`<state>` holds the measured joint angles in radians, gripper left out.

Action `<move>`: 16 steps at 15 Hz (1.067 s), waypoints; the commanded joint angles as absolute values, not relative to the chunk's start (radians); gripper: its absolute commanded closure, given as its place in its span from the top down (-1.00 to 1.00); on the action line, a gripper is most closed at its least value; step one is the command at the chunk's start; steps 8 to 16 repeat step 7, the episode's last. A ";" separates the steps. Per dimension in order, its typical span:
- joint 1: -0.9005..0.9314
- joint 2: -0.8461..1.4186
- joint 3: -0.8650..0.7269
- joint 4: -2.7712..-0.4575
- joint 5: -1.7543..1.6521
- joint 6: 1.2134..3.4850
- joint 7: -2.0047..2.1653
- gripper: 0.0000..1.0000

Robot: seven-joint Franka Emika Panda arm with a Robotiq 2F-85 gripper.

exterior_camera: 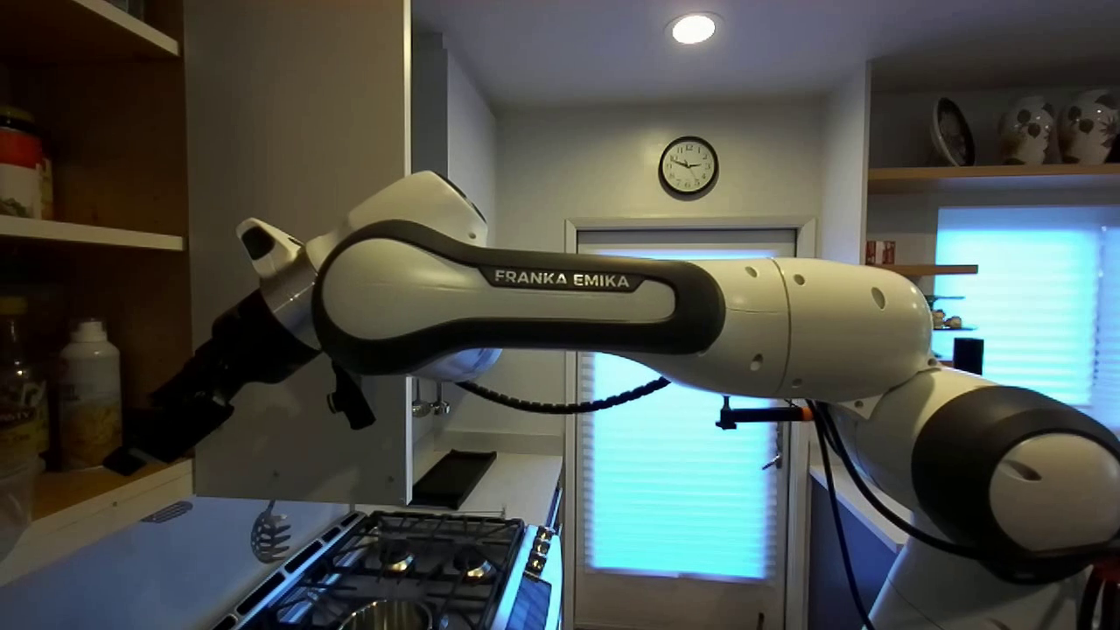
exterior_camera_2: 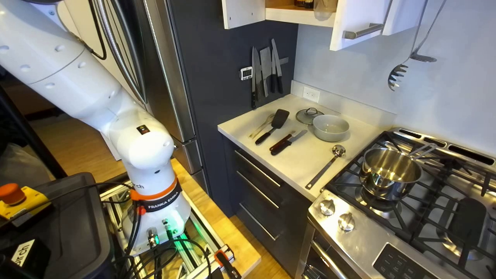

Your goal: Turn the clear bowl in the upper cabinet upside down

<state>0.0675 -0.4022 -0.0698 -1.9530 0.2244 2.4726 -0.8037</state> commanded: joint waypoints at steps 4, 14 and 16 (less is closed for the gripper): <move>0.099 -0.403 -0.084 -1.953 0.202 2.472 -0.628 1.00; 0.106 -0.401 -0.086 -1.951 0.203 2.473 -0.621 1.00; 0.106 -0.401 -0.086 -1.951 0.203 2.473 -0.621 1.00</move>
